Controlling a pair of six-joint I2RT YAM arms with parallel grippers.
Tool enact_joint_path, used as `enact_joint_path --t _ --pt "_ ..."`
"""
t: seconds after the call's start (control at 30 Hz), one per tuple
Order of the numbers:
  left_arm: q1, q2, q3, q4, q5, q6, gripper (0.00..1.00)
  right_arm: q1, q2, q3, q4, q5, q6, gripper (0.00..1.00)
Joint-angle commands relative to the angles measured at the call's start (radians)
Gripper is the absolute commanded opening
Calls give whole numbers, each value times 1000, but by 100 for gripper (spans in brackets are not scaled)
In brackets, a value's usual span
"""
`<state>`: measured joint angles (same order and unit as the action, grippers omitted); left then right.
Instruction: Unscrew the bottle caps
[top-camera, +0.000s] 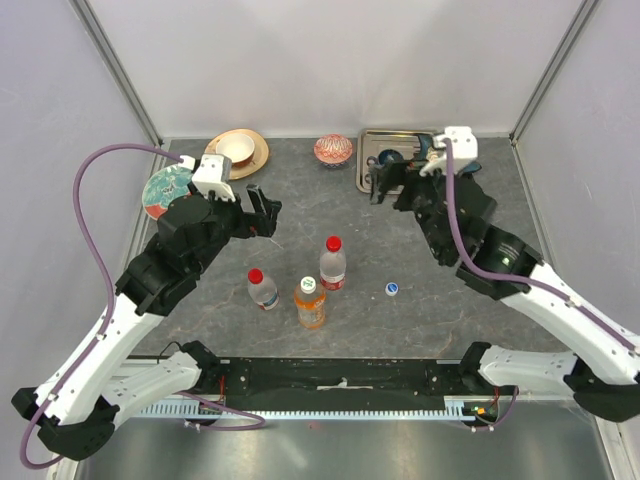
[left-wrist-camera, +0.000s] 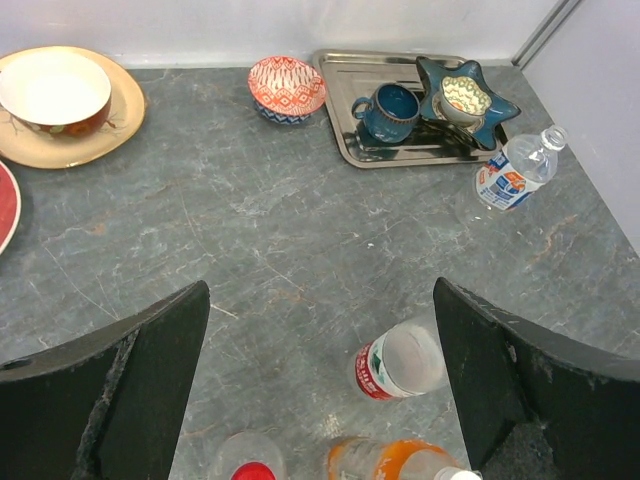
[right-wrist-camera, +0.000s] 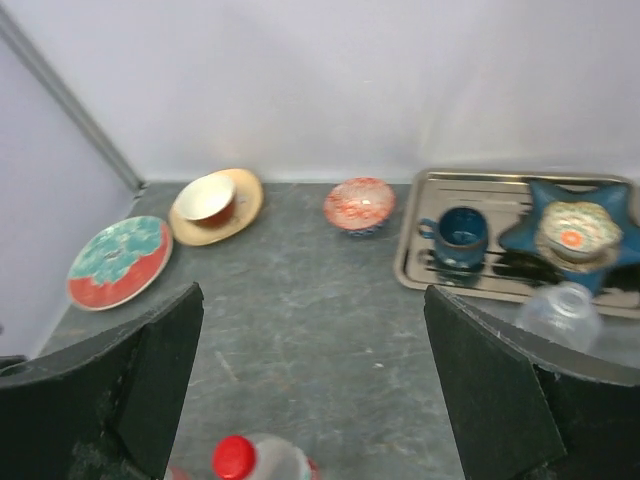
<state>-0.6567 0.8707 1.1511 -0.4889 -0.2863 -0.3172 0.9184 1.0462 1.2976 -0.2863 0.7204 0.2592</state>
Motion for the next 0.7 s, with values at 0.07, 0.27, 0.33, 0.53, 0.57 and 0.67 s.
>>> enact_joint_path --t 0.07,0.27,0.33,0.53,0.57,0.67 --pt "3 -12 9 -5 36 -59 100 2 164 100 -163 -229 81 98" --pt "3 -41 -36 10 72 -36 99 2 218 74 -146 -331 109 94" --pt "3 -48 -45 16 70 -31 99 4 224 71 -128 -360 118 92" --pt "3 -70 -70 23 62 -3 99 7 247 37 -74 -435 133 86" --pt "3 -71 -73 26 62 1 99 10 262 35 -76 -443 143 86" --pt "3 -82 -88 30 73 6 98 26 287 19 -76 -454 149 83"
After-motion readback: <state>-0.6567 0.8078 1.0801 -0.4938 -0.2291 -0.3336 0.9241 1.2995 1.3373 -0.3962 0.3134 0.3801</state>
